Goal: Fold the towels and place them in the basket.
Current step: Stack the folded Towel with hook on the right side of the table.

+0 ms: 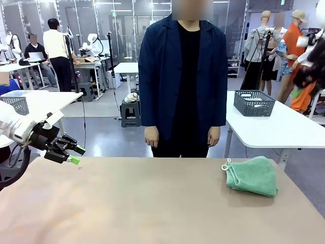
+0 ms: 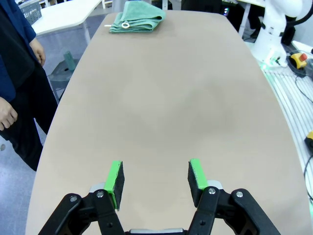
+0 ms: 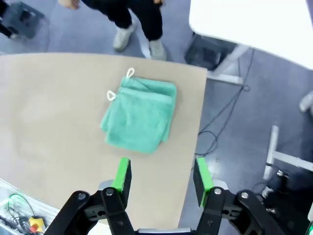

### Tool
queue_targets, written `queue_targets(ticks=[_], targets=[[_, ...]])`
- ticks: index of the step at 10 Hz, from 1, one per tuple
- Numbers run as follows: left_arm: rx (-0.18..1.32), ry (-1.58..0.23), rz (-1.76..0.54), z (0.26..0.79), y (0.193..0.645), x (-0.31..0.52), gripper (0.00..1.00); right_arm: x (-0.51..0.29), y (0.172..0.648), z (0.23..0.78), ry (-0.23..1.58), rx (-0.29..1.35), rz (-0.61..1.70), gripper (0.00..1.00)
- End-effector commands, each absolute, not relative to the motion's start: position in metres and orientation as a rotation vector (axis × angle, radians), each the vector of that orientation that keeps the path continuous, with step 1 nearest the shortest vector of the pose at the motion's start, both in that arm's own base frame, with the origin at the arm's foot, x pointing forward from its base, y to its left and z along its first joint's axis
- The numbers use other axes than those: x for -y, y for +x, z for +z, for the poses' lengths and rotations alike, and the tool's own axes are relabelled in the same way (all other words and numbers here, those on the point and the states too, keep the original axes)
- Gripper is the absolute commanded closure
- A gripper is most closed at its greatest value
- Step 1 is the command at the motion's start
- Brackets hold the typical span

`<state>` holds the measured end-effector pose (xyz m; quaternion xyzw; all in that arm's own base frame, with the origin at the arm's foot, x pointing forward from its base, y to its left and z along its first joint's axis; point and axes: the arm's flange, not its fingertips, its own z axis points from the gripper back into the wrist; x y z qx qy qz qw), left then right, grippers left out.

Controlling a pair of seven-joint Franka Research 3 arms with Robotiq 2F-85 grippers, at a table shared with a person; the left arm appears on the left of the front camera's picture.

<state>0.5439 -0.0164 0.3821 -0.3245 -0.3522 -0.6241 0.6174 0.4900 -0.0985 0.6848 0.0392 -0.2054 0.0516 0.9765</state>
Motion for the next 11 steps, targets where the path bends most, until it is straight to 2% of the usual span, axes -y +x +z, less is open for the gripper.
queue_targets(ticks=[1,4,11], targets=[[0.814,-0.745,-1.439,0.384,0.543,0.016,0.32,0.079,0.468,0.722,0.092,0.397,0.016,0.36],[0.814,-0.745,-1.439,0.384,0.543,0.016,0.32,0.063,0.429,0.751,0.092,0.426,-0.090,0.36],[0.814,-0.745,-1.439,0.384,0.543,0.016,0.32,0.070,0.428,0.759,0.111,0.427,-0.035,0.36]])
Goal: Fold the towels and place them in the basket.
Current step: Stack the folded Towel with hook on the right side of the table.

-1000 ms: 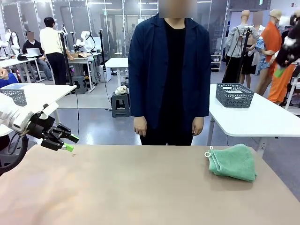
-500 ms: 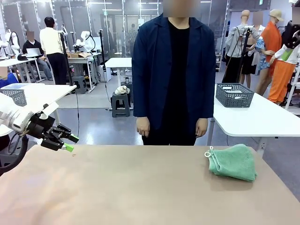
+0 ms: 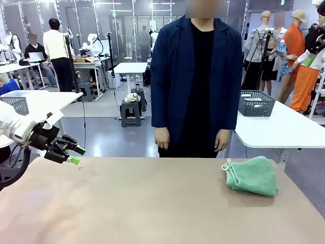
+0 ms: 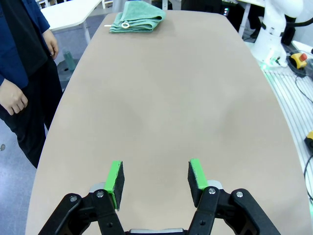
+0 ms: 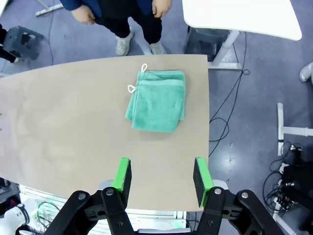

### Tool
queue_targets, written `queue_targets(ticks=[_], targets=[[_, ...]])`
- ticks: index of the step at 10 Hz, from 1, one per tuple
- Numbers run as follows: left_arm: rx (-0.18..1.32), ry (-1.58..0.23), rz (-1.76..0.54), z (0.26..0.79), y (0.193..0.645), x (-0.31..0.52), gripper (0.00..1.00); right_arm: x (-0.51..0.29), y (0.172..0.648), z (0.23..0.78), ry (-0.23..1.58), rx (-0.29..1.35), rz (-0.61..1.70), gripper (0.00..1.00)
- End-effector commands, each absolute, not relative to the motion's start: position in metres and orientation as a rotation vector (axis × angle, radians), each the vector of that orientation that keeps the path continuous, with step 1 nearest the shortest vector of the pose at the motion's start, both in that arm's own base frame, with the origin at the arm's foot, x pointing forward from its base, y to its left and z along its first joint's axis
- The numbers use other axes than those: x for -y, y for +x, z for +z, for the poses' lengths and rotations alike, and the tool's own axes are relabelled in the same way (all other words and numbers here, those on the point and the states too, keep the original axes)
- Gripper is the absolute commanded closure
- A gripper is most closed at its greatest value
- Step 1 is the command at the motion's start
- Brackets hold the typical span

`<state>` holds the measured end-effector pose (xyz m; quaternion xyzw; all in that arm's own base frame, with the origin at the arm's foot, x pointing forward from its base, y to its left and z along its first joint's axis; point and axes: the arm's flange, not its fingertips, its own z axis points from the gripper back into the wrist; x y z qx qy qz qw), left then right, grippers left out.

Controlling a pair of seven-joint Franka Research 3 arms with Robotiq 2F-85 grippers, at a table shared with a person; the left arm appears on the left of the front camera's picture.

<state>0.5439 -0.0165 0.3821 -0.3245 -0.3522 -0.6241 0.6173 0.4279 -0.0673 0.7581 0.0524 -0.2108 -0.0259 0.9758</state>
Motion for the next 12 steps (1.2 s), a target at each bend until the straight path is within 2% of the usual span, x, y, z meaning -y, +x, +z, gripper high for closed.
queue_targets(ticks=[1,12], targets=[[0.814,-0.745,-1.439,0.3838,0.5435,0.0164,0.32,0.0696,0.4280,0.7592,0.111,0.427,-0.035,0.36],[0.814,-0.745,-1.439,0.3838,0.5435,0.0164,0.32,0.0696,0.4280,0.7592,0.111,0.427,-0.035,0.36]])
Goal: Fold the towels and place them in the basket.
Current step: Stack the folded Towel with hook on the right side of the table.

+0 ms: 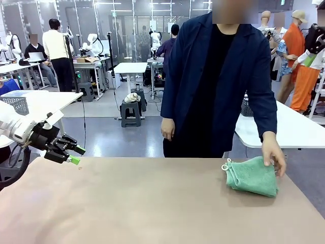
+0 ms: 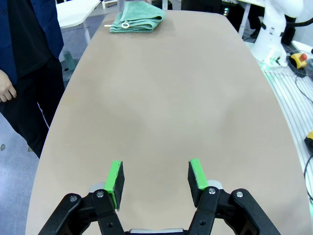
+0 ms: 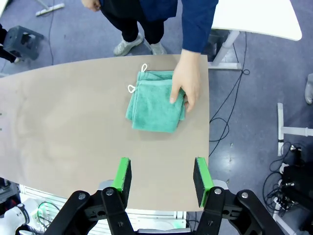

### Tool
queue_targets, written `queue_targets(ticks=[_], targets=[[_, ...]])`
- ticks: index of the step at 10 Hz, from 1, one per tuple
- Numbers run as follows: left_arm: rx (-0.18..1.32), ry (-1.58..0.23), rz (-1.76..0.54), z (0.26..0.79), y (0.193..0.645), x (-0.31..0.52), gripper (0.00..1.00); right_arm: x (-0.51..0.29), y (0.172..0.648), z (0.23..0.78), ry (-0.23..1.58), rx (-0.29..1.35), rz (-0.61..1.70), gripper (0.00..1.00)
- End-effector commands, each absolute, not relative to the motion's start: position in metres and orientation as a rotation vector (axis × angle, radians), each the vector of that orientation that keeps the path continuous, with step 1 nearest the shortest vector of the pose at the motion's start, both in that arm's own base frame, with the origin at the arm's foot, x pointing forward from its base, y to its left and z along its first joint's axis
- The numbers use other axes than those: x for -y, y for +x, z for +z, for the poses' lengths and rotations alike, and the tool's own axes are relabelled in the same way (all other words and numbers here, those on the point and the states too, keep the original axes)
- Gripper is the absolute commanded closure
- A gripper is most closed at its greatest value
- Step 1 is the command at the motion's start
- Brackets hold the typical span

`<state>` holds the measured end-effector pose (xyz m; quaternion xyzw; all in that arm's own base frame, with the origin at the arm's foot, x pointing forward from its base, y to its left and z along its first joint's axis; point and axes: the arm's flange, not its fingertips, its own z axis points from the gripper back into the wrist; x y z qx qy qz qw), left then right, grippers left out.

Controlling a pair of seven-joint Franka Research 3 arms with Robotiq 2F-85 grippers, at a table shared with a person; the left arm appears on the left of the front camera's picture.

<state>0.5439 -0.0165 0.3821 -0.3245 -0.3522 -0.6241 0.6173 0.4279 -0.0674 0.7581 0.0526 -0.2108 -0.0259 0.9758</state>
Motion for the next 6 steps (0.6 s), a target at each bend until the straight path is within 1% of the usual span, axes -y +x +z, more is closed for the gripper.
queue_targets(ticks=[1,6], targets=[[0.814,-0.745,-1.439,0.3838,0.5435,0.0164,0.32,0.0696,0.4280,0.7592,0.111,0.427,-0.035,0.36],[0.814,-0.745,-1.439,0.3838,0.5435,0.0164,0.32,0.0696,0.4280,0.7592,0.111,0.427,-0.035,0.36]])
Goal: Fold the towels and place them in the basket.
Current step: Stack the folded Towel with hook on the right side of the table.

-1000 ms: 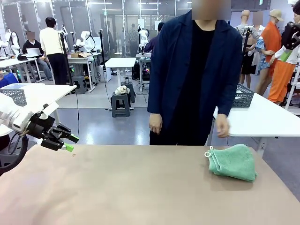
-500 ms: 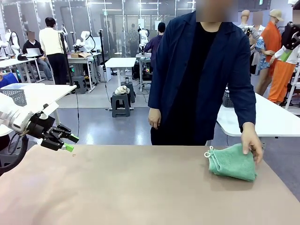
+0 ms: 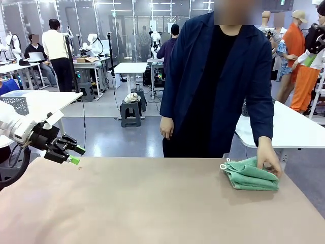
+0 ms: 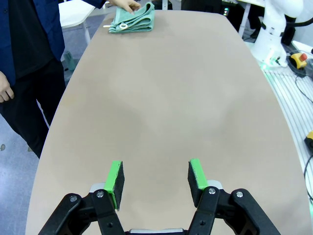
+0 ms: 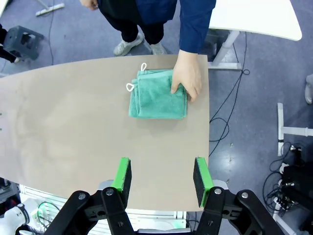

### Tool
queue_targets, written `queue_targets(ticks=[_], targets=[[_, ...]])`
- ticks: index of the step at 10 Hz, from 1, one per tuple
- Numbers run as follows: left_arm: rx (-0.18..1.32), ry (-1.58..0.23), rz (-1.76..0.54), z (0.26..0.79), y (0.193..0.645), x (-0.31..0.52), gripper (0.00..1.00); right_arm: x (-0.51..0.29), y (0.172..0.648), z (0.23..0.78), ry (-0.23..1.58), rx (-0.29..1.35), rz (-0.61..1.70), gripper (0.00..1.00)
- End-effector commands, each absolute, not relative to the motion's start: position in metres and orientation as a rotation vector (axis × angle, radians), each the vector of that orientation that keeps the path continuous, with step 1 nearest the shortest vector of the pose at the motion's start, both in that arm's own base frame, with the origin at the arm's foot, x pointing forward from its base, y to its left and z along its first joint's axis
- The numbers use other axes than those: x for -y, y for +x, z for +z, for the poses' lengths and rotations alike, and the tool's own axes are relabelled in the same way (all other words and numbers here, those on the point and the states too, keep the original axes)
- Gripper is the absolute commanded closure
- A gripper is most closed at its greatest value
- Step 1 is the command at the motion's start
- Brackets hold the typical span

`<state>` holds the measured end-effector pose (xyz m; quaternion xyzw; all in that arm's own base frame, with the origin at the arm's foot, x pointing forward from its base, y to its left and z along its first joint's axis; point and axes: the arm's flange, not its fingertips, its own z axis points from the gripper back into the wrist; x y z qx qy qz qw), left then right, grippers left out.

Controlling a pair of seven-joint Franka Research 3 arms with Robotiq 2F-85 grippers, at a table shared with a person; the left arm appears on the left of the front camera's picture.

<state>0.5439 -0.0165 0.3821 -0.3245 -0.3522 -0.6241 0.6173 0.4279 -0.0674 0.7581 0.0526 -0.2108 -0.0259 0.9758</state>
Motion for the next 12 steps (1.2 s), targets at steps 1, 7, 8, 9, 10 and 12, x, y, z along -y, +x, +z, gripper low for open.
queue_targets(ticks=[1,7,8,9,10,12], targets=[[0.814,-0.745,-1.439,0.3838,0.5435,0.0164,0.32,0.0696,0.4280,0.7592,0.111,0.427,-0.035,0.36],[0.814,-0.745,-1.439,0.3838,0.5435,0.0164,0.32,0.0696,0.4280,0.7592,0.111,0.427,-0.035,0.36],[0.814,-0.745,-1.439,0.3838,0.5435,0.0164,0.32,0.0696,0.4280,0.7592,0.111,0.427,-0.035,0.36],[0.814,-0.745,-1.439,0.3838,0.5435,0.0164,0.32,0.0696,0.4280,0.7592,0.111,0.427,-0.035,0.36],[0.814,-0.745,-1.439,0.3838,0.5435,0.0164,0.32,0.0696,0.4280,0.7592,0.111,0.427,-0.035,0.36],[0.814,-0.745,-1.439,0.3838,0.5435,0.0164,0.32,0.0696,0.4280,0.7592,0.111,0.427,-0.035,0.36]])
